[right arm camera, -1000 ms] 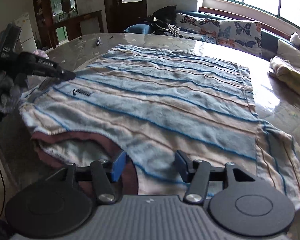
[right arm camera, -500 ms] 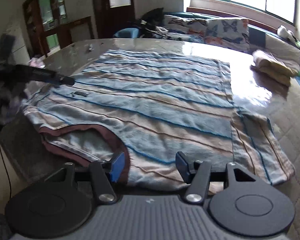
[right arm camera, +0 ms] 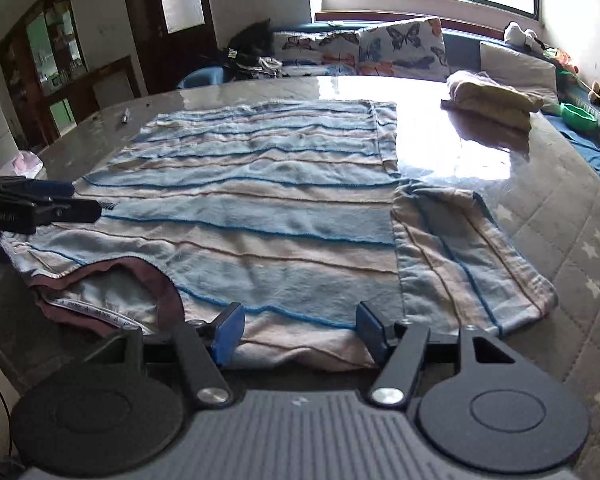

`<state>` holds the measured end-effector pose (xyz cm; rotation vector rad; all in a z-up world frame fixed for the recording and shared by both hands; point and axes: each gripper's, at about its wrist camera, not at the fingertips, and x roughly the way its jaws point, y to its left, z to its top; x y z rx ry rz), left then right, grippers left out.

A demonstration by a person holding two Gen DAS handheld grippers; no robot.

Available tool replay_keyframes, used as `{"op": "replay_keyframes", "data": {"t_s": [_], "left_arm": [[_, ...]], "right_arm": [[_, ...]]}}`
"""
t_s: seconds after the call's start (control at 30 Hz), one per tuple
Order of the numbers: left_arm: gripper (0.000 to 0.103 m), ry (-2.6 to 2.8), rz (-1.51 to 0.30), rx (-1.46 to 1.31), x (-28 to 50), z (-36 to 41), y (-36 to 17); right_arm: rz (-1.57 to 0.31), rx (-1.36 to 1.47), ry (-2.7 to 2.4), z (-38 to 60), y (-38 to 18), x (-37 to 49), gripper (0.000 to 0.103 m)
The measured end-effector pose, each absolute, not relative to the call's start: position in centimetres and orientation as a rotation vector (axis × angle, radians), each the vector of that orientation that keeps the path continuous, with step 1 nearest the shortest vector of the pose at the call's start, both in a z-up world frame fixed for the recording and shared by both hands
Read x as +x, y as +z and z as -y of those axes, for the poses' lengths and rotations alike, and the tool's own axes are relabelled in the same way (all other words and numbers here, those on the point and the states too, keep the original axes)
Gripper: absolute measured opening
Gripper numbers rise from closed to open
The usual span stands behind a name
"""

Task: Fold clothes

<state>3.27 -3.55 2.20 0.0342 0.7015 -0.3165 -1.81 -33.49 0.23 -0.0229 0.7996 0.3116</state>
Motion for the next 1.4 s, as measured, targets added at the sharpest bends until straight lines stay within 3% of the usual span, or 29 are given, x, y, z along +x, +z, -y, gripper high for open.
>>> {"op": "replay_keyframes", "data": {"t_s": [0.2, 0.6, 0.67, 0.87, 1.07, 1.4], "left_arm": [[0.103, -0.339, -0.7, 0.038, 3.3, 5.1, 2.3], [0.103, -0.395, -0.723, 0.042, 3.1, 7.6, 2.0], [0.103, -0.401, -0.728, 0.047, 3.1, 8.0, 1.9], [0.103, -0.424, -0.743, 0.065, 3.4, 9.5, 1.5], [0.103, -0.455, -0.744, 0.083, 3.5, 10.8, 1.5], [0.103, -0.478, -0.753, 0.098, 3.7, 12.1, 1.3]], "right_arm": [[-0.74, 0.016, 0.166, 36.8, 0.8, -1.8, 0.063], [-0.712, 0.097, -0.154, 43.6, -0.3, -0.3, 0.054], [-0.724, 0.125, -0.168, 44.3, -0.9, -0.1, 0.043], [-0.695, 0.163, -0.18, 44.3, -1.3, -0.4, 0.024], [-0.685, 0.187, -0.189, 44.2, -1.2, -0.4, 0.014], [-0.671, 0.213, -0.196, 44.1, -1.1, -0.7, 0.01]]}}
